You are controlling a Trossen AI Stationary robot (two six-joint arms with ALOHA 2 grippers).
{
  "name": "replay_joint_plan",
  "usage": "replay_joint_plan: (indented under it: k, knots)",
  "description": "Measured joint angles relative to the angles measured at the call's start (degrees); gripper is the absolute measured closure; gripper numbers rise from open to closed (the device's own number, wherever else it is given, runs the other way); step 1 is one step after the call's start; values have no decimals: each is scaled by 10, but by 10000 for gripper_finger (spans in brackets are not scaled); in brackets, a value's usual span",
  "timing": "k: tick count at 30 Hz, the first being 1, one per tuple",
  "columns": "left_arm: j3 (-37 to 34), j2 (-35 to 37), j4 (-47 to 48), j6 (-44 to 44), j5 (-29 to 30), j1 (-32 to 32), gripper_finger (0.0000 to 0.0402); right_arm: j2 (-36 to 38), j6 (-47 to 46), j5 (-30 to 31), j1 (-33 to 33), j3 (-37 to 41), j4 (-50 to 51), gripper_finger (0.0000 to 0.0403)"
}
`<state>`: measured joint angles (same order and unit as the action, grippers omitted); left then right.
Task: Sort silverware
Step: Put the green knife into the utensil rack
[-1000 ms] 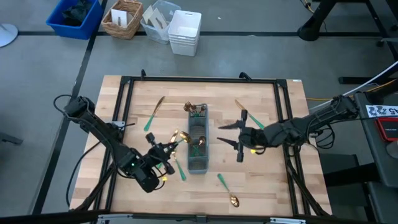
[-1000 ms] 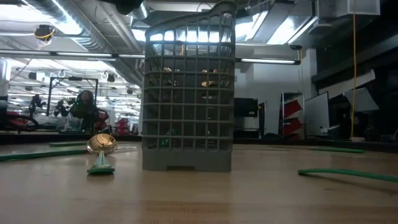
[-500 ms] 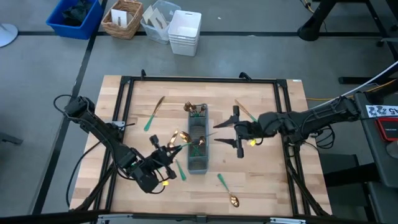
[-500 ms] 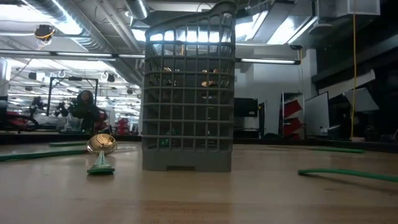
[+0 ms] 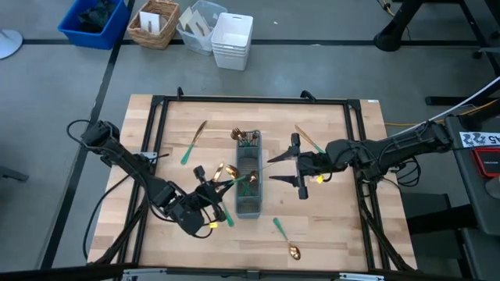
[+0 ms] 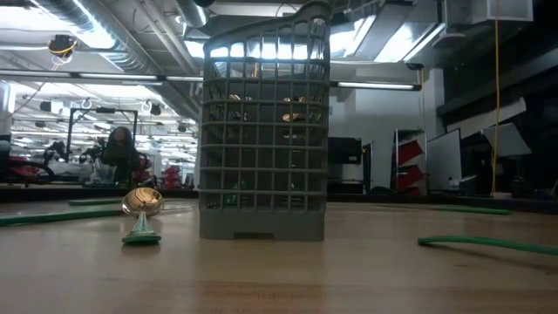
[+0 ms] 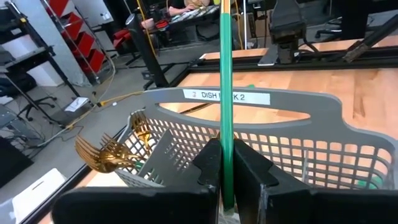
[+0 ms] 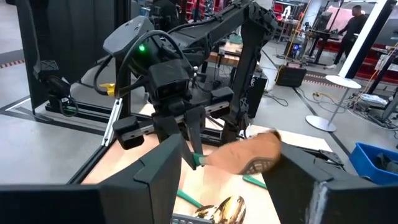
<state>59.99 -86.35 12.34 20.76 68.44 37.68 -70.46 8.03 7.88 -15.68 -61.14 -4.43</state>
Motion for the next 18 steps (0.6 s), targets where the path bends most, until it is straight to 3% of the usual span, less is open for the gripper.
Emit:
replay_joint_plan:
  k: [8, 18]
  knots:
    - [0, 0, -2, -2, -6, -4, 389, 0, 0, 0, 0, 0, 0, 217]
    - [0, 0, -14, -20, -8, -3, 387, 0, 0, 0, 0, 0, -1, 371]
